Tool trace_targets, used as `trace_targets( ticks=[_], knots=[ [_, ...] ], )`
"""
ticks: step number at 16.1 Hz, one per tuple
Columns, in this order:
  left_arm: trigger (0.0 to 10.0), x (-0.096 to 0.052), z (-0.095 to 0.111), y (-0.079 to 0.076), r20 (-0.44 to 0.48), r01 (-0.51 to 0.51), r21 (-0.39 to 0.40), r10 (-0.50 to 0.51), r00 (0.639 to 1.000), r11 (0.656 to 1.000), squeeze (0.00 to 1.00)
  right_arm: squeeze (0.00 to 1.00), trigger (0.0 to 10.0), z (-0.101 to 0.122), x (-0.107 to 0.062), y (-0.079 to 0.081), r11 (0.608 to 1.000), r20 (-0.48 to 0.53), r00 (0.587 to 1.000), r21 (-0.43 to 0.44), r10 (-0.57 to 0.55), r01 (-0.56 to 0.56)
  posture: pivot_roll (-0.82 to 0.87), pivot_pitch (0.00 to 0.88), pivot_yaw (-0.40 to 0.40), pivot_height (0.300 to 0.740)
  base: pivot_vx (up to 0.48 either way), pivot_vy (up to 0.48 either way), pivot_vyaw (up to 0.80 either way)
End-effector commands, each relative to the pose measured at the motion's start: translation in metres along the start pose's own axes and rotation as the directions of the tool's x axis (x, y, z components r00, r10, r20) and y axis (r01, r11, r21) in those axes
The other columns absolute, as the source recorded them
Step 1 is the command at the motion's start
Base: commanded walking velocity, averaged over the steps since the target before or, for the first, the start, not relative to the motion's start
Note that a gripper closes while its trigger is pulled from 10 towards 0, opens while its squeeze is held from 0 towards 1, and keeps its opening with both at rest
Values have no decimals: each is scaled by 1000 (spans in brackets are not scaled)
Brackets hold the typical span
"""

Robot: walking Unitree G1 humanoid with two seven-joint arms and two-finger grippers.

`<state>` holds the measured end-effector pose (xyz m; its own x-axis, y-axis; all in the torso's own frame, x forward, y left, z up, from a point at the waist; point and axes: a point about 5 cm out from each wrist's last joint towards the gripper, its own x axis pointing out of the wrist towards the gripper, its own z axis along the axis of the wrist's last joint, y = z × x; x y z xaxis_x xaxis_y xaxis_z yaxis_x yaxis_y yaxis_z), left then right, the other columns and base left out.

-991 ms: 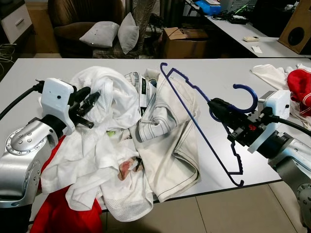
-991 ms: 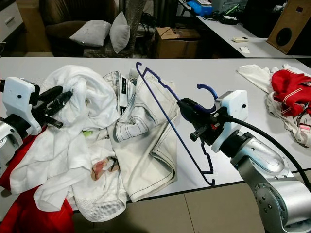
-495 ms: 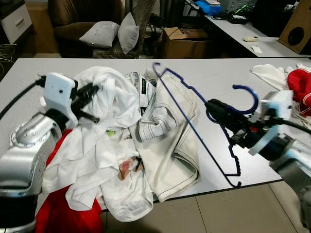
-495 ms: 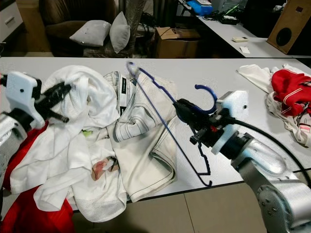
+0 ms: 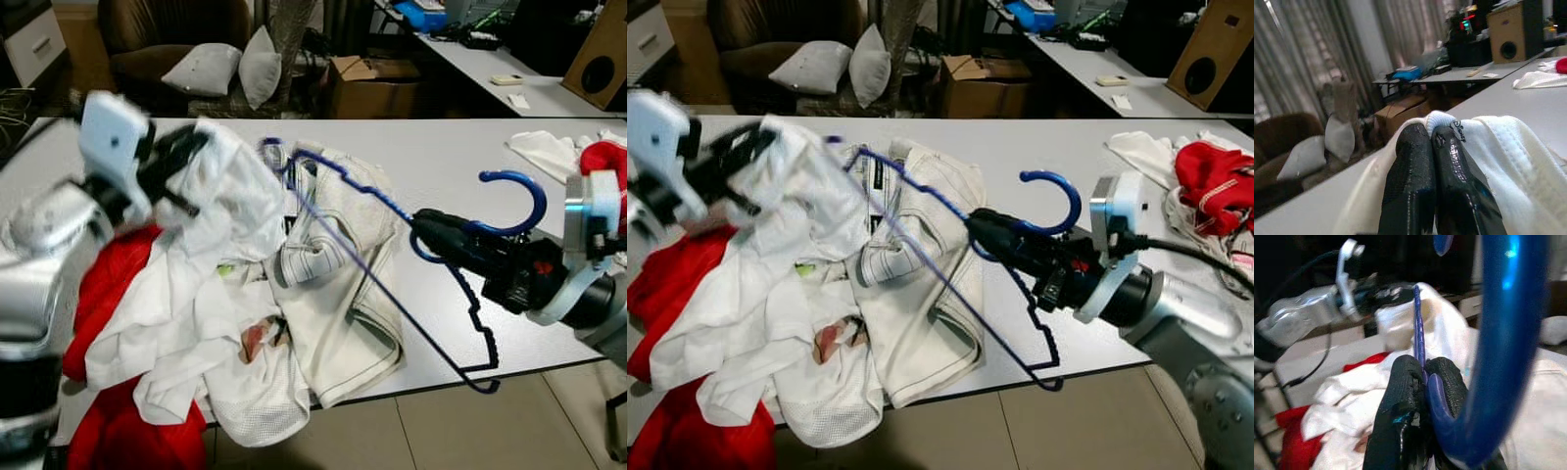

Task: Hang hanger

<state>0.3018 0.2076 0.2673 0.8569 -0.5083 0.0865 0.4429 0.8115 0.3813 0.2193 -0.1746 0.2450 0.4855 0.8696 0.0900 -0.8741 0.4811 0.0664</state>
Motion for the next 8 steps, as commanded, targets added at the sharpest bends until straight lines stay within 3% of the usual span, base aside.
trace_targets(
  ticks=[1,5,8],
  knots=[
    [0,5,4,-11,-10,89,26,-89,996,996,0,0,10000,0,2,-2,1000,-37,999,-2,27,-27,71,0,-66,740,0,0,0],
    [0,2,-4,-28,-113,230,106,-218,969,968,0,0,10000,0,6,-12,999,-103,995,-47,7,-12,73,0,-76,740,0,0,0],
    [0,-3,-4,-23,-136,223,107,-208,969,969,0,0,10000,-14,-3,-20,992,-299,954,-130,-32,-8,70,0,-80,740,0,0,0]
  ],
)
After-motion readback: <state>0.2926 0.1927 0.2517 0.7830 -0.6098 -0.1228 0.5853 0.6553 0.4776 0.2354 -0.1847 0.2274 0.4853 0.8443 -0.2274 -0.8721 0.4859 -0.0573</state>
